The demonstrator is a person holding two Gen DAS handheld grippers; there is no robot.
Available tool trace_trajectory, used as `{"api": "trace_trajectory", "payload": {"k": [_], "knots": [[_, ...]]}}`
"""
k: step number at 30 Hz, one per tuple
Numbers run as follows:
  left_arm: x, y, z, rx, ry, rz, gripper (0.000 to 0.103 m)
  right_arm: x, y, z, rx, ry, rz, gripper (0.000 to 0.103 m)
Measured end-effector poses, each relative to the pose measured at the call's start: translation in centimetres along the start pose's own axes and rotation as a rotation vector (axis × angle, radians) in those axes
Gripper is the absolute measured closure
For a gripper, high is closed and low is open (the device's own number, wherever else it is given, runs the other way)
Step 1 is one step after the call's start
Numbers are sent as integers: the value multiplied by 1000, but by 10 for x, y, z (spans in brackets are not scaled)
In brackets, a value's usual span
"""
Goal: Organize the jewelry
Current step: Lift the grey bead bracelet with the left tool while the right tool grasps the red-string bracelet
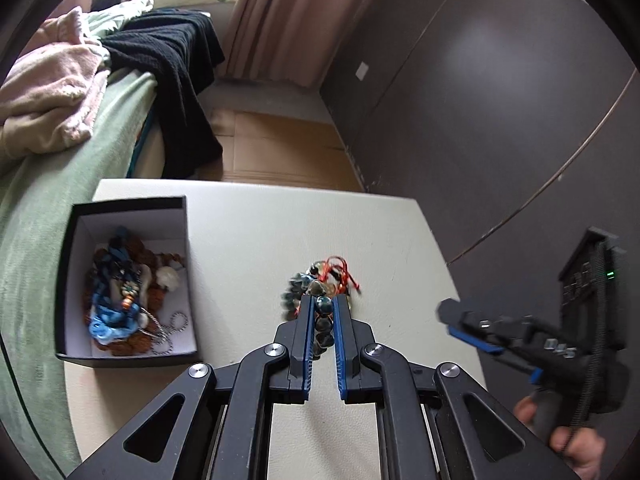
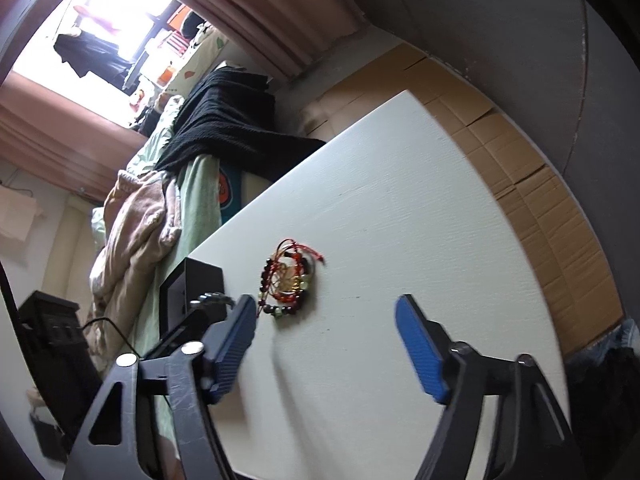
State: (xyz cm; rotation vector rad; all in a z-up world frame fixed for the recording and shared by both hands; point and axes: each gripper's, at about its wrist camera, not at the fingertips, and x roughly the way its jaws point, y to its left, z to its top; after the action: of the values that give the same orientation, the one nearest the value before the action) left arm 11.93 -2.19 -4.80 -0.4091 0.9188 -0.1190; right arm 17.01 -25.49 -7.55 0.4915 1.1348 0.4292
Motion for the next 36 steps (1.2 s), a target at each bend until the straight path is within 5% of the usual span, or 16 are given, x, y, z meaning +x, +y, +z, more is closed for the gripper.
{"api": "trace_trajectory", "payload": {"k": [13, 27, 31, 36], "knots": [[-20, 35, 21, -81, -65, -38, 94, 45, 25, 9, -60, -5, -13, 56], [-24, 67, 34, -148, -80, -56, 94, 94, 42, 19, -148, 7, -75, 66], [-31, 69, 33, -149, -89, -54, 94, 100, 47, 16, -177, 4, -125, 94], [-48, 76, 32, -166, -119, -57, 94, 87, 47, 14, -167, -18, -109, 94]]}}
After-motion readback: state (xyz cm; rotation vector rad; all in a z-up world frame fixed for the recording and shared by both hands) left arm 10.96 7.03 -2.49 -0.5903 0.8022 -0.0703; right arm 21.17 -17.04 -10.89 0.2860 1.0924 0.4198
